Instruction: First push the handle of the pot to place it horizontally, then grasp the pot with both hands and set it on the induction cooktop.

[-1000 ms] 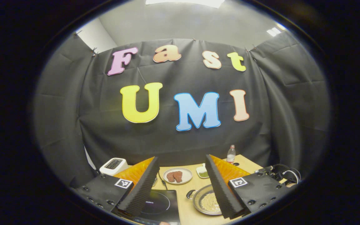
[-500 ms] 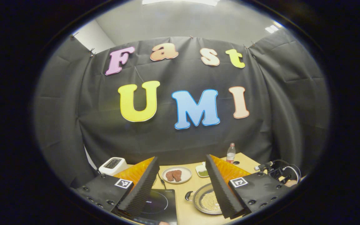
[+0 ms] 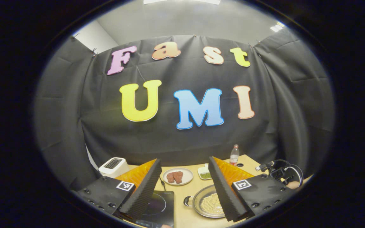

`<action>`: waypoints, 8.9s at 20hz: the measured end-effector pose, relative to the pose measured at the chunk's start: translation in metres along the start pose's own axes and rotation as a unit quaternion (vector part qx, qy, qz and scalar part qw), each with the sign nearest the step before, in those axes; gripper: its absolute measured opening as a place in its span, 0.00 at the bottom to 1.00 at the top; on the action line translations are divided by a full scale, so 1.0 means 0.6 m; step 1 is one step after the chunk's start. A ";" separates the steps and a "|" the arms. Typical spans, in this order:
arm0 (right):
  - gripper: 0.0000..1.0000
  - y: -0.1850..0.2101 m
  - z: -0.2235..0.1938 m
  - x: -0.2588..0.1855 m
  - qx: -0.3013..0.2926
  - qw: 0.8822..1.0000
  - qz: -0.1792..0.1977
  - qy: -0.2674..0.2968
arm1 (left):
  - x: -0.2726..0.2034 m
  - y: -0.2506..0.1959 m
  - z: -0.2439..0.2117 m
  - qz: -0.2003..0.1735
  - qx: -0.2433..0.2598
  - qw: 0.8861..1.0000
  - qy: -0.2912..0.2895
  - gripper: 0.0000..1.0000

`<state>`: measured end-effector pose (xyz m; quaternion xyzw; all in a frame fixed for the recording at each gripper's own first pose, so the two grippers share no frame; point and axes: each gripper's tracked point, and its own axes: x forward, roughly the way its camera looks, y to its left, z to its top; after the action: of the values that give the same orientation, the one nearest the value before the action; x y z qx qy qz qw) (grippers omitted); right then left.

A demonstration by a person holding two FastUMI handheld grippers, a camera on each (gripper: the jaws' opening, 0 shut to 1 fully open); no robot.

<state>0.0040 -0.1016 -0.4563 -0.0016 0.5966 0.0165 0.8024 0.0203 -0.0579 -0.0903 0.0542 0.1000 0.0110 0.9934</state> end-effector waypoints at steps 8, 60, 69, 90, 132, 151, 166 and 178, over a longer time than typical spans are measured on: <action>0.03 -0.005 0.028 0.011 -0.021 1.000 0.000 -0.008 | -0.007 0.000 -0.004 0.024 -0.003 1.000 0.003 1.00; 1.00 0.010 0.109 0.026 0.035 0.988 -0.042 -0.147 | 0.258 -0.034 -0.635 -0.084 -0.026 0.933 0.349 0.98; 0.81 0.006 0.105 0.079 0.029 0.990 -0.058 -0.123 | 0.272 -0.048 -0.654 -0.090 -0.018 0.930 0.357 0.71; 0.63 0.037 0.081 -0.019 0.071 0.992 -0.021 -0.105 | 0.251 -0.026 -0.569 -0.095 -0.017 0.937 0.337 0.63; 0.62 0.485 0.126 -0.068 -0.009 0.995 0.028 -0.091 | 0.154 0.340 -0.457 -0.027 -0.066 0.940 0.333 0.60; 0.62 0.588 0.133 0.017 -0.007 0.997 0.023 -0.068 | 0.164 0.337 -0.453 -0.031 -0.070 0.932 0.355 0.63; 0.62 0.600 0.128 0.024 -0.003 0.996 0.023 -0.083 | 0.158 0.343 -0.459 -0.031 -0.077 0.937 0.340 0.65; 0.93 0.566 0.163 -0.063 -0.015 0.983 0.041 -0.179 | 0.112 0.366 -0.352 0.035 -0.111 0.957 0.266 0.92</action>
<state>0.0770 0.2389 -0.3862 0.0142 0.4425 0.0580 0.8948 0.0416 0.1850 -0.2853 -0.0583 0.3565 0.0705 0.9298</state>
